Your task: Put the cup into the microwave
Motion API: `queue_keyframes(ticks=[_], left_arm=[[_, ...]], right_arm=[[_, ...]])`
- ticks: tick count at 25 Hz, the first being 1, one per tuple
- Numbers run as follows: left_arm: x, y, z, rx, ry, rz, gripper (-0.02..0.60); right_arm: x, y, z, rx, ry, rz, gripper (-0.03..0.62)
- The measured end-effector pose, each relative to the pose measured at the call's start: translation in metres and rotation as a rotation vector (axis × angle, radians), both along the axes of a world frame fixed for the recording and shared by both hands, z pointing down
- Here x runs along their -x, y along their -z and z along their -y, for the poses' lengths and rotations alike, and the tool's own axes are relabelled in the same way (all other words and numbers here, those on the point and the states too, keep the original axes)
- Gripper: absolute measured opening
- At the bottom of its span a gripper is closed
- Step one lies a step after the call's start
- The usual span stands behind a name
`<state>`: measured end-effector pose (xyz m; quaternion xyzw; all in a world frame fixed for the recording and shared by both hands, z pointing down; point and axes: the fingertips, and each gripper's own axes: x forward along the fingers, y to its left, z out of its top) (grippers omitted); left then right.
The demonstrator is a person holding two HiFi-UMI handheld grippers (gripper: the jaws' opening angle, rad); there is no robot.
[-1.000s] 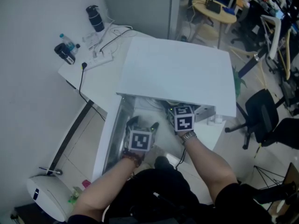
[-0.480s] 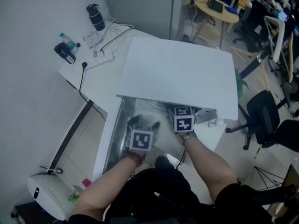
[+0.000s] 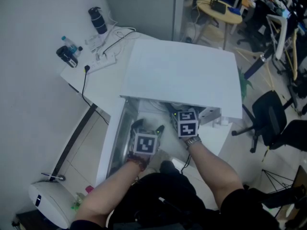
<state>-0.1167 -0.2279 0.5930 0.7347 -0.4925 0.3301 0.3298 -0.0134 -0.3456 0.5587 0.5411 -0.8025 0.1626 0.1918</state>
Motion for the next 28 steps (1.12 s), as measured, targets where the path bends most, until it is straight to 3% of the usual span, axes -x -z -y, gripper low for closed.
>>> queue_keyframes(ticks=[28], left_arm=[[0.001, 0.029, -0.075, -0.084, -0.065, -0.039, 0.38]], right_arm=[[-0.009, 0.032, -0.117, -0.048, -0.062, -0.02, 0.483]])
